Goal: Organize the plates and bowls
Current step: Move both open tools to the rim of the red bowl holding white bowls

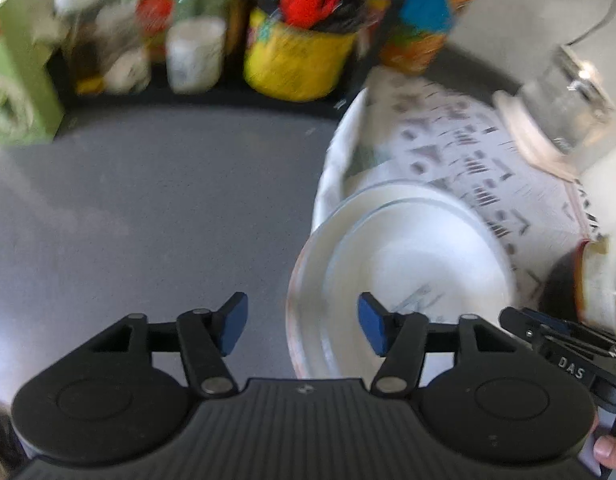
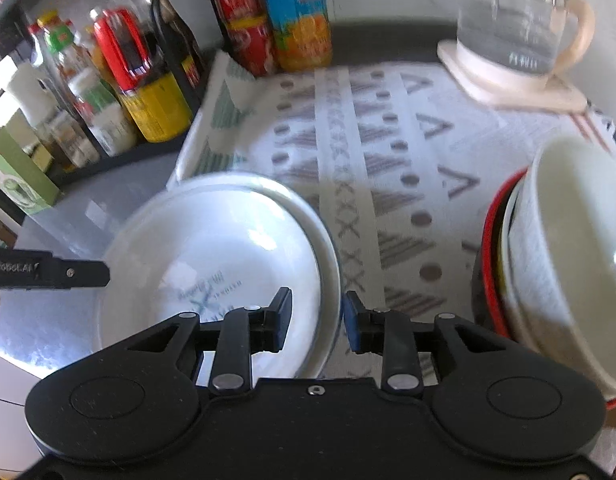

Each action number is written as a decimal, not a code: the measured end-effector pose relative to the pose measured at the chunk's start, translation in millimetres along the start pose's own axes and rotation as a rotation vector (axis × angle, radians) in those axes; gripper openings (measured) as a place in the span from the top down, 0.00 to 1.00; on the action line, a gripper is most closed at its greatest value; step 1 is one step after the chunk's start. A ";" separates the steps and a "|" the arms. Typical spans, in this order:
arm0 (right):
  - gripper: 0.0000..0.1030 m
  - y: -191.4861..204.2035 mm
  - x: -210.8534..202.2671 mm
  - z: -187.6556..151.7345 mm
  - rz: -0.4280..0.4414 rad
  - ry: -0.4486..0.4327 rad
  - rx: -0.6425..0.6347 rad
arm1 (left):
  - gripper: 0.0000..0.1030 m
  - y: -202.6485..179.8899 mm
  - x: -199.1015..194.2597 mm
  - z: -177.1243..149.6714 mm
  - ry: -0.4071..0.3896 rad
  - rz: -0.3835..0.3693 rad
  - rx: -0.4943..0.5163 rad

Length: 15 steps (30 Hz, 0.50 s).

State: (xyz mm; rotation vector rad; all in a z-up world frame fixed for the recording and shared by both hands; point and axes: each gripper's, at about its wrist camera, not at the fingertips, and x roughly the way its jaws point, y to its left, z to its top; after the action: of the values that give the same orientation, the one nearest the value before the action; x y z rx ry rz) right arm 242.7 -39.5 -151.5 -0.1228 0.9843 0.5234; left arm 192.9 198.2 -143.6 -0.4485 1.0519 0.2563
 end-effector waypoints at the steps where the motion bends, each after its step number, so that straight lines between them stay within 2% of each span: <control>1: 0.71 -0.7 -4.7 2.9 0.014 -0.015 0.003 | 0.41 -3.7 -3.0 2.2 -0.013 0.005 0.008; 3: 0.67 -1.8 -10.7 8.6 0.024 -0.037 0.006 | 0.40 -10.9 -5.9 8.2 -0.024 0.002 0.016; 5: 0.58 -2.5 -16.5 13.5 0.028 -0.060 0.008 | 0.39 -17.1 -5.7 13.1 -0.023 -0.012 0.018; 15: 0.48 -26.5 -47.8 27.5 0.049 -0.136 0.032 | 0.35 -51.3 -8.6 25.1 -0.027 -0.020 0.024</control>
State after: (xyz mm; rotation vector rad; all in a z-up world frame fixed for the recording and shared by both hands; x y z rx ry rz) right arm 255.1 -71.0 -100.5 -0.0344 0.8637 0.5533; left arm 229.4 164.9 -113.7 -0.4324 1.0232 0.2314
